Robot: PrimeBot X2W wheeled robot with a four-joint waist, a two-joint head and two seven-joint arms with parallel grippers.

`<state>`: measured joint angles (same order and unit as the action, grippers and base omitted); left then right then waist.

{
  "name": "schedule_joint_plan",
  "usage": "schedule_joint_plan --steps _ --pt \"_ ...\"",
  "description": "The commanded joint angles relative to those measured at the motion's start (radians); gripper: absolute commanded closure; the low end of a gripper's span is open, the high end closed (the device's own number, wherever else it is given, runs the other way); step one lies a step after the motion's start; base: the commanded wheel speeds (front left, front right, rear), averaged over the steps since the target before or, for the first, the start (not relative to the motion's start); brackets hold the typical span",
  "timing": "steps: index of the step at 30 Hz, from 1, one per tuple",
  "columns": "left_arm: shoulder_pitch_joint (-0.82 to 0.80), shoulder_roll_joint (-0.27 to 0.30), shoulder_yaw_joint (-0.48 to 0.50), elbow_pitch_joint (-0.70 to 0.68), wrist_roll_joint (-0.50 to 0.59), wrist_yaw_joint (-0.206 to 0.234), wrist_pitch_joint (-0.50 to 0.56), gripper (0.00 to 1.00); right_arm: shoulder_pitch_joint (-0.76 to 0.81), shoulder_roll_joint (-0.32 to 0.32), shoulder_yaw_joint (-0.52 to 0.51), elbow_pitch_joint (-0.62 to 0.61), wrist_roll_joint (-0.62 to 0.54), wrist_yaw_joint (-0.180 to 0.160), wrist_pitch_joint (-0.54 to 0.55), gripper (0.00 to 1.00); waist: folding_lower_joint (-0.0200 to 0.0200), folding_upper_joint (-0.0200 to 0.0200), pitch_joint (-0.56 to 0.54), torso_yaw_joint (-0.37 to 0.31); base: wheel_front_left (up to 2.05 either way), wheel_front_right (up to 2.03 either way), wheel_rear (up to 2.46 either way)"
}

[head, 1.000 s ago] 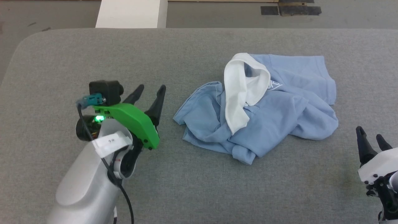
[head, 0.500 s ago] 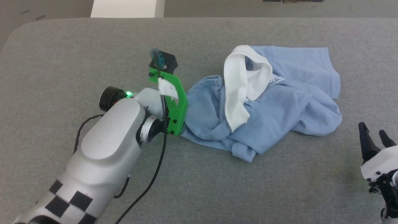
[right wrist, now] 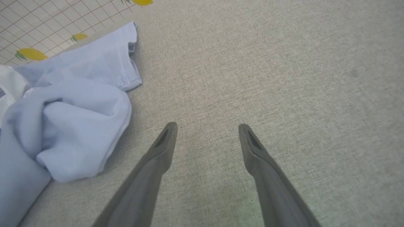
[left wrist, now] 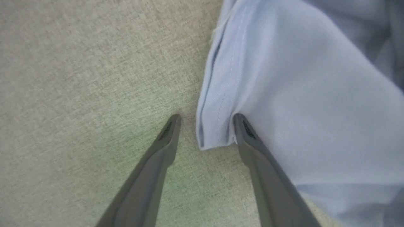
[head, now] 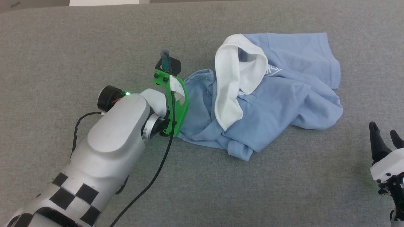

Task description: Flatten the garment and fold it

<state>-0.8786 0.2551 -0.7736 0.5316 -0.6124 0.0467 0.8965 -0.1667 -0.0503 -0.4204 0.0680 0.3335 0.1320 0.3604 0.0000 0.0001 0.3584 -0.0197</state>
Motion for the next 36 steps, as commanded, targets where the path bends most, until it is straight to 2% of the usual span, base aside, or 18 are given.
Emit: schedule_joint_plan --steps 1,5,8,13,17,22,27,30,35,36 --pt "0.039 -0.019 -0.019 0.035 -0.02 -0.01 0.011 1.0 -0.019 0.0 0.0 -0.003 -0.002 -0.001 -0.005 0.0 0.0 -0.0001 0.004 0.001 0.0 0.0 0.0" --pt "0.034 -0.03 0.003 0.034 -0.046 -0.021 -0.018 1.0 -0.024 0.0 -0.001 0.002 -0.004 -0.001 -0.006 0.0 0.0 -0.0001 0.005 0.016 0.0 0.0 0.0" --pt "0.022 -0.036 0.06 0.011 -0.084 -0.011 -0.073 1.0 -0.027 0.0 -0.001 0.008 -0.007 -0.001 -0.008 0.0 0.0 -0.0001 -0.003 0.031 0.0 0.0 0.0" --pt "0.008 -0.01 0.186 -0.05 -0.146 0.029 -0.176 1.0 -0.024 0.0 0.001 0.017 -0.013 -0.001 -0.008 0.0 0.0 -0.0001 -0.031 0.057 0.0 0.0 0.0" --pt "0.03 0.046 0.289 -0.108 -0.19 0.077 -0.23 1.0 -0.017 0.0 0.004 0.019 -0.015 -0.001 -0.006 0.0 0.0 -0.0001 -0.053 0.078 0.0 0.0 0.0" --pt "0.137 0.141 0.402 -0.171 -0.236 0.153 -0.26 1.0 -0.014 0.0 0.011 0.021 -0.014 -0.001 -0.004 0.0 0.0 -0.0001 -0.064 0.095 0.0 0.0 0.0" --pt "0.314 0.197 0.495 -0.197 -0.298 0.222 -0.275 1.0 -0.016 0.0 0.021 0.025 -0.011 -0.001 -0.006 0.0 0.0 -0.0001 -0.065 0.096 0.0 0.0 0.0" --pt "0.428 0.201 0.525 -0.203 -0.335 0.248 -0.273 1.0 -0.017 0.0 0.025 0.026 -0.01 -0.001 -0.006 0.0 0.0 -0.0001 -0.062 0.093 0.0 0.0 0.0" --pt "0.532 0.176 0.549 -0.227 -0.374 0.263 -0.292 1.0 -0.011 0.0 0.017 0.024 -0.014 -0.001 -0.005 0.0 0.0 -0.0001 -0.063 0.097 0.0 0.0 0.0" --pt "0.541 0.17 0.558 -0.236 -0.377 0.262 -0.31 0.72 -0.01 0.0 0.016 0.024 -0.016 -0.001 -0.004 0.0 0.0 -0.0001 -0.065 0.098 0.0 0.0 0.0"
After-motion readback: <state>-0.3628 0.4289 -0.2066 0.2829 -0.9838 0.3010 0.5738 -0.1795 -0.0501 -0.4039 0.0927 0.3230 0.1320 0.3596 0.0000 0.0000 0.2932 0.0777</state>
